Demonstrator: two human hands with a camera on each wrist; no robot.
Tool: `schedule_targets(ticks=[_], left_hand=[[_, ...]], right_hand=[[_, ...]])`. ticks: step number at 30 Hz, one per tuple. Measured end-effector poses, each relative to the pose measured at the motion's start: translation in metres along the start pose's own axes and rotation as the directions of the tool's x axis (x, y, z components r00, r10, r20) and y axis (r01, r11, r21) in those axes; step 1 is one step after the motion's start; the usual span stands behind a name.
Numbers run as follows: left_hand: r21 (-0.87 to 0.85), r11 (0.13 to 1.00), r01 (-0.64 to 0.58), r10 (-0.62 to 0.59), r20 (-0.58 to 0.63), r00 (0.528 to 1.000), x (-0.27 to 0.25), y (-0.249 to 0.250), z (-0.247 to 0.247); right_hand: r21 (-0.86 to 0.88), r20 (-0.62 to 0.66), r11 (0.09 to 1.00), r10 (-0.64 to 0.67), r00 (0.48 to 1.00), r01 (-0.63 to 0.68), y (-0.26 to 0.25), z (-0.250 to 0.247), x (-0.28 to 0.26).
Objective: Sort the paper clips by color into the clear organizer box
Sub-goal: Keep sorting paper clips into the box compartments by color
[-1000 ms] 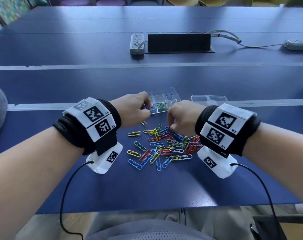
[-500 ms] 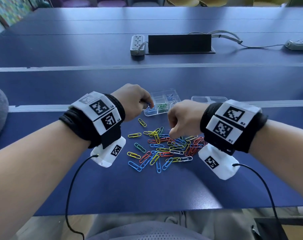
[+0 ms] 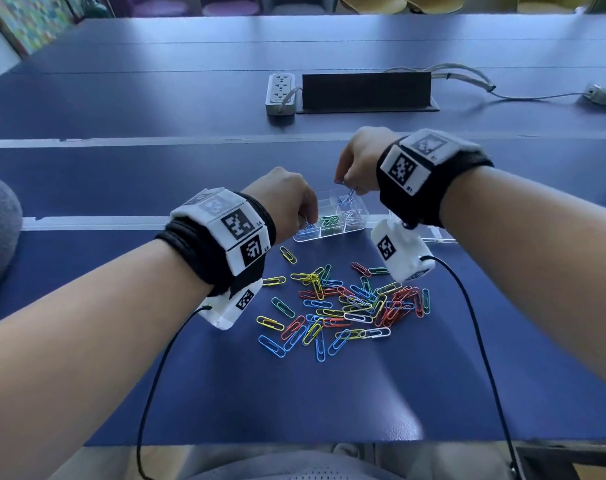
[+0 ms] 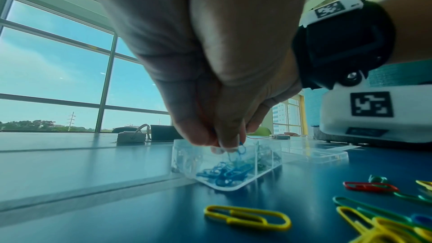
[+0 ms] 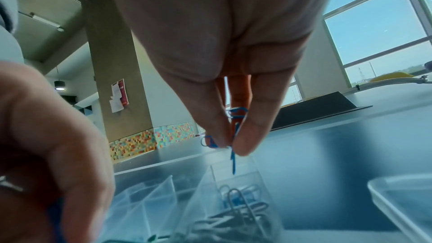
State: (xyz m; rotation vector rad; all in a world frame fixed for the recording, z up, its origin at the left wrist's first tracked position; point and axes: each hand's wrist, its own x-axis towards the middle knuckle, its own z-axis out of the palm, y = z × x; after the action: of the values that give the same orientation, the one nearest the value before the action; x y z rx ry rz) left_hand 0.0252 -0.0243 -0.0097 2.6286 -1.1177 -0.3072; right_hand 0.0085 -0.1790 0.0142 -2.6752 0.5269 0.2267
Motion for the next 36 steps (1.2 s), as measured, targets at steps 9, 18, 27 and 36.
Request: schedule_targets(ticks=[9,18,27,36], left_hand=[[0.039,0.999,-0.015,0.015,0.002,1.0,0.004,-0.003,-0.001],[0.024,1.0,-0.011,0.011,-0.018,1.0,0.002,-0.006,0.001],[-0.042,0.998,-0.047,0.044,-0.075,0.996,-0.004,-0.011,0.0],[-0.11,0.99,-0.083,0.086,0.028,0.996,-0.013,-0.005,0.001]], right_hand=[[-0.09,-0.019,0.996,-0.027,0.999,0.025,-0.006,0.003,0.004],[-0.143,-0.028,0.988,-0.059,0.998,0.055,-0.013,0.001,-0.003],[-0.206,0.049,0.977,-0.048,0.998,0.057,-0.009,0.002,-0.009],[-0.205,0.098,0.97,-0.111,0.989,0.129,0.001,0.008,-0.011]])
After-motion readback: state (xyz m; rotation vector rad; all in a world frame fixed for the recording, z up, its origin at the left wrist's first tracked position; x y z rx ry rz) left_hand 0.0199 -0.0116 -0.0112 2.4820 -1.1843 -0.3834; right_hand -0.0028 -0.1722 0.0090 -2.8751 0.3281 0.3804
